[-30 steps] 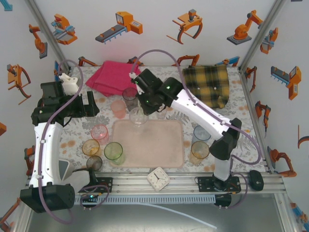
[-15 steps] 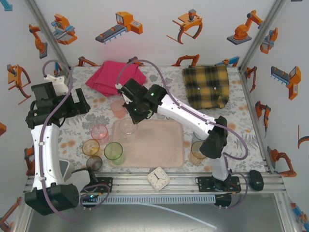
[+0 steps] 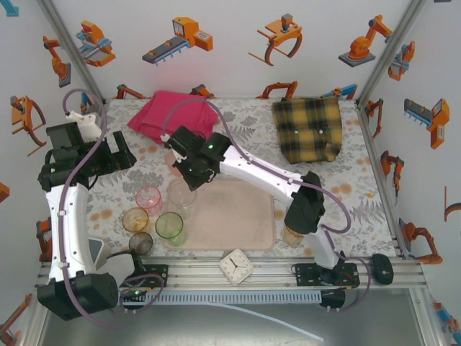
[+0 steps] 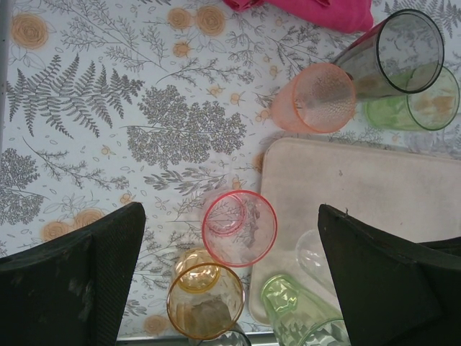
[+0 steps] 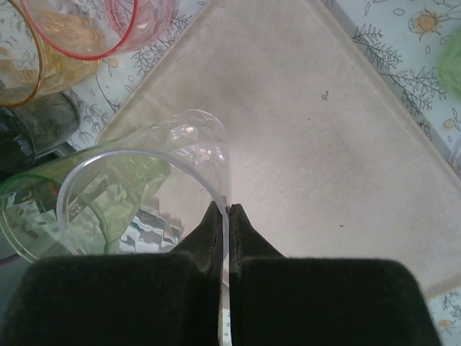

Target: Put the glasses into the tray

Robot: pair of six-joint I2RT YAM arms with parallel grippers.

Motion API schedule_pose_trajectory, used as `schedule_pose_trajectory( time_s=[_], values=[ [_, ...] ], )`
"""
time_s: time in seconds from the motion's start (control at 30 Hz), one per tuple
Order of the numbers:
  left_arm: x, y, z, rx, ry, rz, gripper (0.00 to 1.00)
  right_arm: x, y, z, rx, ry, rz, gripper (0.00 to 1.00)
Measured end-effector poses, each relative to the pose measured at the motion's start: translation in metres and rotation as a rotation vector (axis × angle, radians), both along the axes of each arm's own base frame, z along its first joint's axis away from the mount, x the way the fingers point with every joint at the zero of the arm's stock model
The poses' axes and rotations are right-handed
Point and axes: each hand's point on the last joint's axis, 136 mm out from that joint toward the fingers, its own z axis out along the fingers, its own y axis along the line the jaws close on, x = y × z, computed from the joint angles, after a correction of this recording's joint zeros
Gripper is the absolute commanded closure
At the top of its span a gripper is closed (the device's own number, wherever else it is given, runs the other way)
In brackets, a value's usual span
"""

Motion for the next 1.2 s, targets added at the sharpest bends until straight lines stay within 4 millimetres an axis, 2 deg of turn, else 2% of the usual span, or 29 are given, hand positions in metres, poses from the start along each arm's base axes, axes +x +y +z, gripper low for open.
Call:
schedule_pose_trajectory(
  time_s=[0.3, 0.5, 0.7, 1.0, 1.2],
  values=[
    [-0.001, -0.001, 0.003, -0.009, -0.01, -0.002, 0.03, 0.003, 0.021, 0.002, 0.009, -0.034, 0.031, 0.98],
    [-0.002, -0.003, 0.004, -0.019, -0.015, -0.012, 0.03, 0.004, 0.028, -0.006, -0.006, -0.034, 0.041, 0.98],
    [-0.003, -0.004, 0.005, -0.022, -0.019, -0.013, 0.03, 0.004, 0.028, -0.015, -0.032, -0.027, 0.048, 0.98],
    [-0.004, -0.008, 0.009, -0.043, -0.031, -0.025, 0.03, 0.004, 0.029, -0.012, -0.032, -0.03, 0.055, 0.97],
    [-0.005, -0.008, 0.01, -0.049, -0.034, -0.025, 0.03, 0.001, 0.037, -0.016, -0.029, -0.031, 0.067, 0.96]
  ],
)
